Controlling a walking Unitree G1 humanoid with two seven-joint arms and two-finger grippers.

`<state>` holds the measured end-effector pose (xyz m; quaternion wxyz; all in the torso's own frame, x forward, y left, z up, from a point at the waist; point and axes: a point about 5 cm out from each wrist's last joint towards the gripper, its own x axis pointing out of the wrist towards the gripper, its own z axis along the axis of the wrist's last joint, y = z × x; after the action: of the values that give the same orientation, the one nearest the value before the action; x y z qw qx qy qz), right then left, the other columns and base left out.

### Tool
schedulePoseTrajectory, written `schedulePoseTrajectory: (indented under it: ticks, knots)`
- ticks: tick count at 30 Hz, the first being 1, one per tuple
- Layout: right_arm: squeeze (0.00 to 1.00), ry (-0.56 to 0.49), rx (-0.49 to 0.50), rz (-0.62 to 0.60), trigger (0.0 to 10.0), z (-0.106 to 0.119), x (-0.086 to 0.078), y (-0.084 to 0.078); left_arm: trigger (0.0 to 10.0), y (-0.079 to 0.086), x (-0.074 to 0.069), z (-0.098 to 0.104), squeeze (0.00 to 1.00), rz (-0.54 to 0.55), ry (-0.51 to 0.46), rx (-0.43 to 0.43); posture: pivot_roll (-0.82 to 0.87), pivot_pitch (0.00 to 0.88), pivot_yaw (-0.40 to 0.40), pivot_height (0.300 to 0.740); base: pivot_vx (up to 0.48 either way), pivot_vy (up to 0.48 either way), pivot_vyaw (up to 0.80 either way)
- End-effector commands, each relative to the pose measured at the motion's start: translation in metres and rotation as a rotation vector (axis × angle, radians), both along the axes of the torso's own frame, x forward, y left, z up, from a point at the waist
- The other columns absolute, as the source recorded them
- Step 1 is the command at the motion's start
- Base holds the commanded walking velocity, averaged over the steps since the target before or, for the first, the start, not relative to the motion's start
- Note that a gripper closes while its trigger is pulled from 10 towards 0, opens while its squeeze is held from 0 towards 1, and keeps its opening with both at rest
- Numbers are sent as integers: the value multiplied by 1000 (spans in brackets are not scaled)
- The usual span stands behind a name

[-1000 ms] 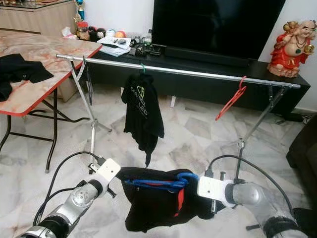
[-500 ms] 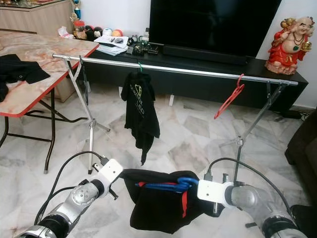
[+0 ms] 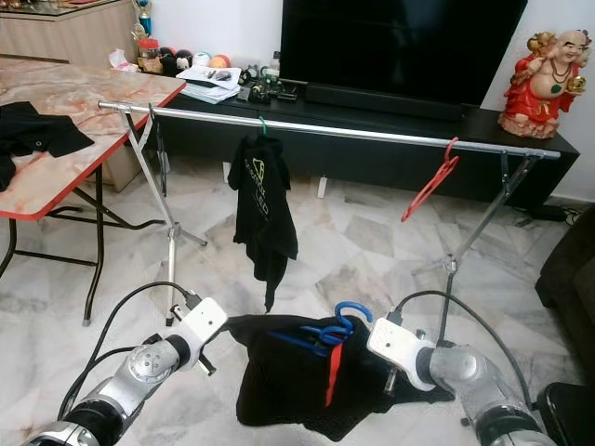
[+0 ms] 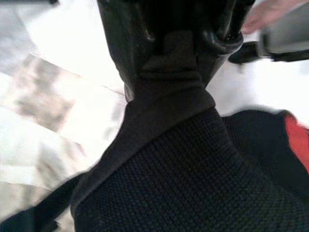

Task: Hang hanger

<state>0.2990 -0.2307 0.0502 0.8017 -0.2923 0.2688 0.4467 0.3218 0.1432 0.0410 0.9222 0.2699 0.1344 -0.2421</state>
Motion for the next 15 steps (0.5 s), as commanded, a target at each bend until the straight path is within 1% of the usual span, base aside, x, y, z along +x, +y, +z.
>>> schedulePoseTrajectory:
  ticks: [1, 2, 3, 4, 6, 8, 9, 10, 12, 15]
  knots:
    - [0, -6, 40, -5, 0, 7, -1, -8, 0, 16, -4, -7, 0, 59, 28, 51, 85, 17, -72, 740, 0, 0, 0]
    - [0, 25, 57, 30, 0, 6, -4, -6, 0, 16, -4, -7, 0, 62, 25, 55, 85, 17, -72, 740, 0, 0, 0]
    - [0, 35, 59, 39, 0, 6, -4, -5, 0, 16, -4, -7, 0, 61, 25, 59, 85, 16, -73, 740, 0, 0, 0]
    - [0, 31, 50, 40, 0, 6, -4, -6, 0, 16, -4, -7, 0, 60, 25, 62, 85, 16, -73, 740, 0, 0, 0]
    - [0, 1, 9, -1, 0, 7, -1, -10, 0, 15, -4, -7, 0, 59, 25, 62, 84, 16, -74, 740, 0, 0, 0]
    - [0, -4, 2, -4, 0, 7, 0, -11, 0, 15, -4, -7, 0, 59, 24, 63, 84, 16, -74, 740, 0, 0, 0]
    - [0, -12, -45, -4, 0, 7, 0, -14, 0, 15, -4, -7, 0, 59, 23, 62, 84, 16, -74, 740, 0, 0, 0]
    - [0, -14, -115, 6, 0, 6, 0, -18, 0, 15, -3, -6, 0, 59, 20, 62, 84, 17, -76, 740, 0, 0, 0]
    - [0, -13, -196, 7, 0, 5, -1, -24, 0, 17, -2, -5, 0, 65, 16, 64, 84, 17, -76, 740, 0, 0, 0]
    - [0, -12, -244, 13, 0, 2, -3, -26, 0, 20, -2, -4, 0, 74, 13, 57, 85, 20, -77, 740, 0, 0, 0]
